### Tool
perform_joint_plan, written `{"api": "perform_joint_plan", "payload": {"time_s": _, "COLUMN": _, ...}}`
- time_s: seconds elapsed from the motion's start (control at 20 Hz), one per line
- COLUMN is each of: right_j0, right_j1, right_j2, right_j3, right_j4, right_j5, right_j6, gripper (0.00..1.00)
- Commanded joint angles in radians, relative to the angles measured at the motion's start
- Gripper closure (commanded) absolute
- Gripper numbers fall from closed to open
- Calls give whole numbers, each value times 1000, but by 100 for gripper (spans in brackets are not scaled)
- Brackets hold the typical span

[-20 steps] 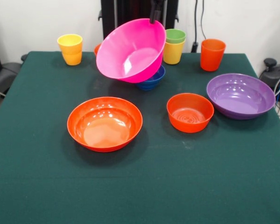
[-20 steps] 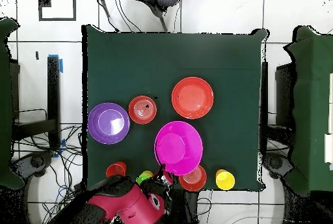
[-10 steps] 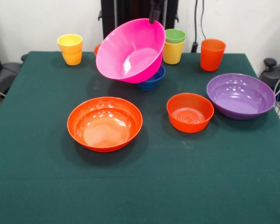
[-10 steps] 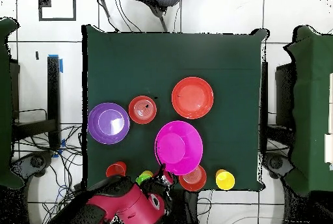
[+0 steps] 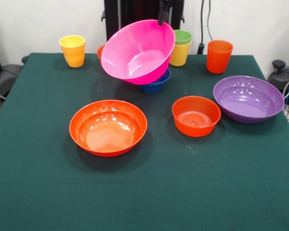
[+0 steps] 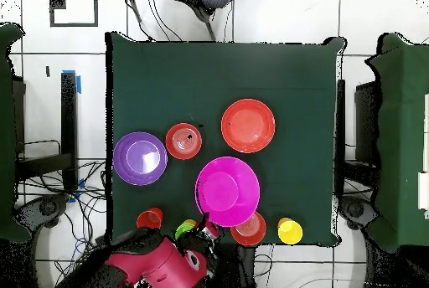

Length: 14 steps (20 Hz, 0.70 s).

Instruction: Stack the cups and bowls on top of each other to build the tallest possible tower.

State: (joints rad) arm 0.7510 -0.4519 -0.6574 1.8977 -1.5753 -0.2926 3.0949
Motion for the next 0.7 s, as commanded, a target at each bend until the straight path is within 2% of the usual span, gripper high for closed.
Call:
{"api": "perform_joint_plan", "payload": {"time_s": 0.05, "right_j0": 43, "right_j1": 57, "right_j2": 113, "right_j3": 17, "right_j4": -21, "right_j5": 42, "right_j6": -50, "gripper": 100}}
{"api": "perform_joint_plan", "payload": {"time_s": 0.5, "right_j0": 132, "right_j1": 107, "right_j2": 34, "right_j3": -10, "right_j4": -79, "right_j5": -23, "right_j6": 76, "gripper": 100}}
{"api": "perform_joint_plan", "payload": {"time_s": 0.7, "right_j0": 90, "right_j1": 90, "right_j2": 75, "right_j3": 6, "right_j4": -35, "right_j5": 16, "right_j6": 2, "gripper": 100}}
